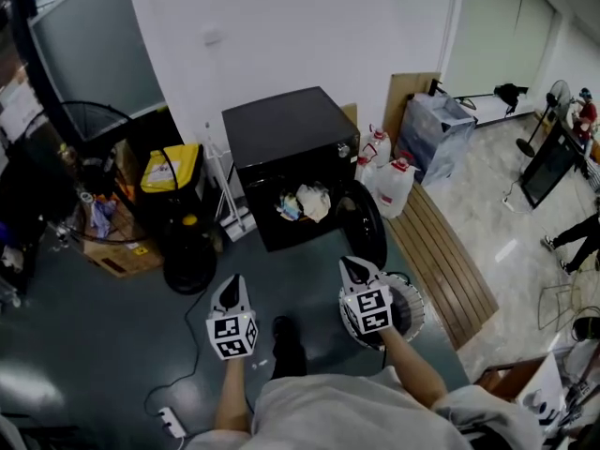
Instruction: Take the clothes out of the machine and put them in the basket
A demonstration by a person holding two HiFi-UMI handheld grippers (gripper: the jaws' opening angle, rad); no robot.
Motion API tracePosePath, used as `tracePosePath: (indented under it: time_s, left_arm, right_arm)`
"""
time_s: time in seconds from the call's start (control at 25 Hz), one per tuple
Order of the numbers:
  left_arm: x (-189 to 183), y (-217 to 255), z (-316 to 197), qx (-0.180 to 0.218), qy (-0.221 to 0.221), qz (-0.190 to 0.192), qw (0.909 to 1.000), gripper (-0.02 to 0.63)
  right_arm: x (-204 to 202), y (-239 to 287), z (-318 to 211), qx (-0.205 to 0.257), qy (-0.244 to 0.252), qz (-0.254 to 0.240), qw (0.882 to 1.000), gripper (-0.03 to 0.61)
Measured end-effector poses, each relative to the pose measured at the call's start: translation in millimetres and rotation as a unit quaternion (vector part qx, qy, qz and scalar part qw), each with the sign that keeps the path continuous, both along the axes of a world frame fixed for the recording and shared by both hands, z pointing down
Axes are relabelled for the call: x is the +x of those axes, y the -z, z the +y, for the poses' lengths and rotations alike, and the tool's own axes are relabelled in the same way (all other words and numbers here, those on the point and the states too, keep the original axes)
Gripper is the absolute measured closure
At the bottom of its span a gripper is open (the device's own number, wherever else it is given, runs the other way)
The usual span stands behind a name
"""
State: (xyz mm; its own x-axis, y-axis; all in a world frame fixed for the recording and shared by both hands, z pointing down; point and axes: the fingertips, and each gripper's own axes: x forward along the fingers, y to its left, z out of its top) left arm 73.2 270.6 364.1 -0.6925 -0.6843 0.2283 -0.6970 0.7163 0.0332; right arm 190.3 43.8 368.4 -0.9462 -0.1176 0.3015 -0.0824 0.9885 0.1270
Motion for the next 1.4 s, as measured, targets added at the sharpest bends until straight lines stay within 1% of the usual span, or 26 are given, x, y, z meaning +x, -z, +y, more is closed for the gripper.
tracePosePath:
  time_s: [0.24, 0.6, 0.84, 0.96, 1.08, 1.24, 1.4]
  left_arm:
    - [-87.2, 5.6, -20.6, 0.007, -0.015, 0.004, 0.9998, 0.595]
    - [-227.0, 17.5, -58.0, 0.012, -0.040, 0.001, 0.9991, 0.595]
    - [-294.9, 17.0, -84.2, 0.015, -0.061, 0.001, 0.9980, 0.595]
    - [-322.2, 12.7, -95.9, 0.012, -0.070, 0.004, 0.9974, 0.595]
    - [-341.6, 4.8, -106.9, 0.011, -0.075, 0.009, 0.9971, 0.595]
    - [-347.2, -8.8, -121.7, 0.006, -0.084, 0.020, 0.9962, 0.595]
    - [-357.3, -20.2, -139.4, -0.004, -0.092, 0.032, 0.9952, 0.595]
  right_arm:
    - [-78.7, 5.3, -12.8, 0.006, -0.013, 0.010, 1.000, 0.557]
    - [-207.9, 22.3, -44.7, 0.016, -0.037, 0.008, 0.999, 0.557]
    - [-274.6, 22.9, -62.7, 0.023, -0.046, 0.004, 0.999, 0.557]
    - [-302.8, 21.9, -72.6, 0.025, -0.052, 0.007, 0.998, 0.555]
    - [-324.4, 16.3, -83.7, 0.021, -0.059, 0.008, 0.998, 0.556]
    - [-339.1, 8.2, -93.2, 0.021, -0.063, 0.009, 0.998, 0.556]
    - [-356.4, -4.1, -104.9, 0.016, -0.054, 0.023, 0.998, 0.556]
